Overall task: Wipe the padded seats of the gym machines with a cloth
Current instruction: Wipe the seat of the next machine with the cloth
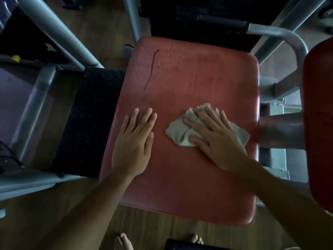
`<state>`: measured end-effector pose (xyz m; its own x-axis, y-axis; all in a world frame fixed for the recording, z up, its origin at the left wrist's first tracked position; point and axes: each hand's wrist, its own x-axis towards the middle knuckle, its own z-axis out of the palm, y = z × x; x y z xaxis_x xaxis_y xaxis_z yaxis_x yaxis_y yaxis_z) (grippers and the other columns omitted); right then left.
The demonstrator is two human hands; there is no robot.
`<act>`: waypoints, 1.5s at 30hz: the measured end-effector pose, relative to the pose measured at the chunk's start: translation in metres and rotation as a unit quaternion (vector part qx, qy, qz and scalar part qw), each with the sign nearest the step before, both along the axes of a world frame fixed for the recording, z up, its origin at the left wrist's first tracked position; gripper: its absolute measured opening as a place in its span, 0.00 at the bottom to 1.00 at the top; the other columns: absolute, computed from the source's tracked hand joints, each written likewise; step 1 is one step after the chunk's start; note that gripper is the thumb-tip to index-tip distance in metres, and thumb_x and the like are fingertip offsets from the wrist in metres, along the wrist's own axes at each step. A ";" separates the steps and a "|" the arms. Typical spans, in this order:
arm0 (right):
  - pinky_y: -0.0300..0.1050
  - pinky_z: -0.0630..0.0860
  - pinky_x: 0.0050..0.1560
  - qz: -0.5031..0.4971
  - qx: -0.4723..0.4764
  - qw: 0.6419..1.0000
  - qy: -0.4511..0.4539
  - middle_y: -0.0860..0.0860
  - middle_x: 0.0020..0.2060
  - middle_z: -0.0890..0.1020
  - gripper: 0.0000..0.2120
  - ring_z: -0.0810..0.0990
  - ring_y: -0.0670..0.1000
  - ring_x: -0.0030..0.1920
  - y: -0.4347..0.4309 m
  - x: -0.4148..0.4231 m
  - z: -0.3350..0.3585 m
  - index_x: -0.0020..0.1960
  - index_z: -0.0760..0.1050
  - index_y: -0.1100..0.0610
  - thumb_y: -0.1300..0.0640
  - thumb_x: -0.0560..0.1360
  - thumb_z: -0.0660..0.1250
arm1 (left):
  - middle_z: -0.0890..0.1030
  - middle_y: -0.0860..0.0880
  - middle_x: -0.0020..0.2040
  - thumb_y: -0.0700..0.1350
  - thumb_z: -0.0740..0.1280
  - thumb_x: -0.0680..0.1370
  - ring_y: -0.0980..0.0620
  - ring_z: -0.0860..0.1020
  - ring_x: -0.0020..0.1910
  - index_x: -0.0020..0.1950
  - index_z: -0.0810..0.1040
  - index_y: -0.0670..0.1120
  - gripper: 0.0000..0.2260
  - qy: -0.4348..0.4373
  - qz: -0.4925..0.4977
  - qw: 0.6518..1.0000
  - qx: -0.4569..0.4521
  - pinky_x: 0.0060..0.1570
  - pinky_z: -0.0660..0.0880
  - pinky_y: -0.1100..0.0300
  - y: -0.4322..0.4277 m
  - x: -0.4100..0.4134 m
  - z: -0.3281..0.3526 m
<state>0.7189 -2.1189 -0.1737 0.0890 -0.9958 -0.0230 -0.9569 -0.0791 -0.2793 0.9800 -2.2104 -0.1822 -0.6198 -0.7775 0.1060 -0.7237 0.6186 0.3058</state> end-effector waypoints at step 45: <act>0.75 0.35 0.72 -0.575 0.110 0.804 -0.106 0.54 0.82 0.40 0.28 0.31 0.63 0.78 0.057 0.211 0.025 0.82 0.44 0.43 0.43 0.84 0.49 | 0.51 0.52 0.83 0.54 0.46 0.85 0.52 0.43 0.81 0.82 0.55 0.49 0.25 0.005 -0.268 0.959 0.094 0.78 0.37 0.59 -0.031 0.084 0.003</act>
